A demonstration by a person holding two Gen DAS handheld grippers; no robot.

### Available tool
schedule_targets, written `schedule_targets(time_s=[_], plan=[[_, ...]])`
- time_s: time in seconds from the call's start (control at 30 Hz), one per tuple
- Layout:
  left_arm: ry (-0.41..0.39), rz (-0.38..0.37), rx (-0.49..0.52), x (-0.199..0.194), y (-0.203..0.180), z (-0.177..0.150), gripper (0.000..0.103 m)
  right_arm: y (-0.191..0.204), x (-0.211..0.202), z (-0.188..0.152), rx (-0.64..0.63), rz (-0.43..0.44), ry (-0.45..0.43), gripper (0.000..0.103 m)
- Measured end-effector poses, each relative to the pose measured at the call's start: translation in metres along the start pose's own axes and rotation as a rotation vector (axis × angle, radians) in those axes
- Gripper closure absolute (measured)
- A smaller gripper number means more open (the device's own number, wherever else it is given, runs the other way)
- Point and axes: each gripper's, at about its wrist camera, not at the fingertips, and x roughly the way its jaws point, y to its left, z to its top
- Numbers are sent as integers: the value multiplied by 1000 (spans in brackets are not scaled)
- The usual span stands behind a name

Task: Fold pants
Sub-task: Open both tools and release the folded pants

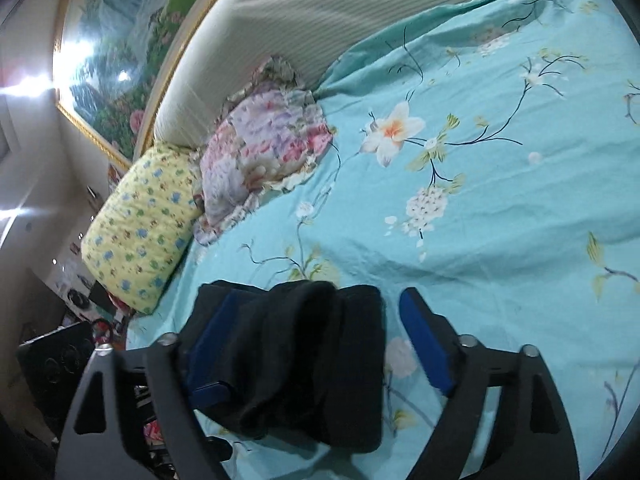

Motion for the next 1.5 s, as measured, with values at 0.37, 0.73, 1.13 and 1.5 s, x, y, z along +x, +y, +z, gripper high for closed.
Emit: schedule_targets(time_s=[0.37,0.73,1.13,1.5], plan=[[-67,34,-120,-41,42,-4,29,36,-5,-17,-25,-70,-7,9],[-109,86,-243,-64,92,-12,28,67,2,-35,-113,-203,5,7],[-113,118,-340,-71,132,-20,26,65,12,-48,-88,-262,25,5],[-64,117,-376,-53,145,-19,24,51,24,-55,-57,-266,69,5]])
